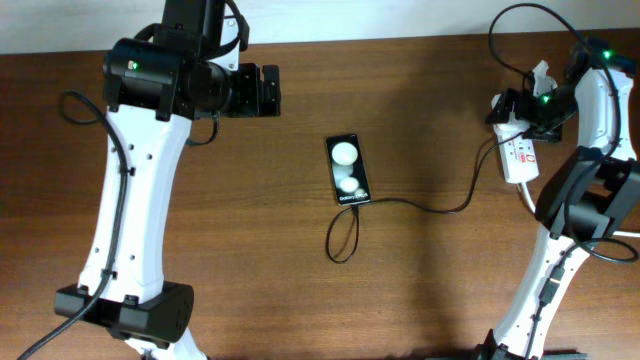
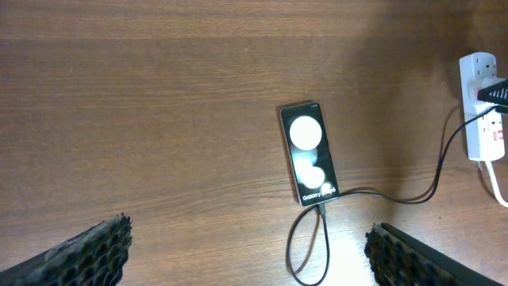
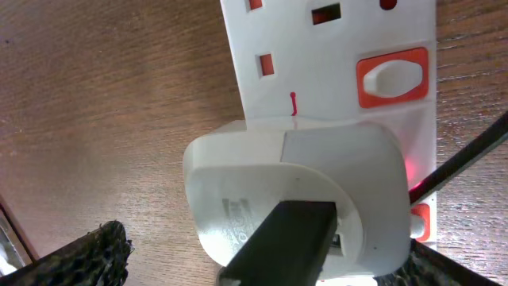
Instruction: Plug charger to phone and switch on socket
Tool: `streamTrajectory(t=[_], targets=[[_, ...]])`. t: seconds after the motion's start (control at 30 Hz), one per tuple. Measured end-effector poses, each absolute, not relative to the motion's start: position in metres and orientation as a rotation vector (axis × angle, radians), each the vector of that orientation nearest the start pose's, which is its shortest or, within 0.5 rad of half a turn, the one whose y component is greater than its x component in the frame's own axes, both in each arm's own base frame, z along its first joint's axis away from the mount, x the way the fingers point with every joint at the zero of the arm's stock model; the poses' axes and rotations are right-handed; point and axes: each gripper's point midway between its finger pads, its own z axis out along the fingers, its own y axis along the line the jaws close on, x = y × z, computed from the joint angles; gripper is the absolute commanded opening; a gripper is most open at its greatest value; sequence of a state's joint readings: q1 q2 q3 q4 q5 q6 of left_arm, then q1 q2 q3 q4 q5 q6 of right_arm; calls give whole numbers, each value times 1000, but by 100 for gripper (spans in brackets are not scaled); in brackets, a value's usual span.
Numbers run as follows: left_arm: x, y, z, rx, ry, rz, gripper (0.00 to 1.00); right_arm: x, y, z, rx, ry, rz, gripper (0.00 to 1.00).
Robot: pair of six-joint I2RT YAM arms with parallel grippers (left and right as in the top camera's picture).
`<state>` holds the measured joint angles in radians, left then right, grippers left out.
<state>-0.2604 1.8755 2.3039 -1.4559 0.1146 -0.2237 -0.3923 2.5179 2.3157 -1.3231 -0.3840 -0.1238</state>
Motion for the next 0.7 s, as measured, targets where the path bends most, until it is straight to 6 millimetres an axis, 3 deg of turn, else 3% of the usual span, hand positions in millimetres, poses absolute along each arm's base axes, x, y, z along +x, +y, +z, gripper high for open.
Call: streamTrajectory(t=[0.13, 0.23, 0.27, 0.3, 0.37, 0.43, 0.53, 0.7], targets=[[404, -128, 312, 90, 2621, -321, 99, 462, -121, 59, 441, 2993, 632, 99], [404, -128, 312, 90, 2621, -321, 99, 455, -121, 89, 443, 2994, 595, 99], [404, -128, 312, 90, 2622, -321, 99, 449, -120, 111, 437, 2984, 580, 99], [404, -128, 312, 90, 2621, -321, 99, 445, -118, 156, 403, 2915, 533, 99], [404, -128, 312, 90, 2621, -321, 99, 427, -111, 217, 366, 2833, 482, 99], [404, -128, 312, 90, 2622, -321, 99, 404, -101, 294, 294, 2668, 383, 99], [404, -128, 312, 90, 2621, -321, 99, 372, -88, 357, 246, 2522, 307, 99], [404, -128, 312, 90, 2621, -321, 99, 372, -88, 358, 246, 2519, 305, 99]])
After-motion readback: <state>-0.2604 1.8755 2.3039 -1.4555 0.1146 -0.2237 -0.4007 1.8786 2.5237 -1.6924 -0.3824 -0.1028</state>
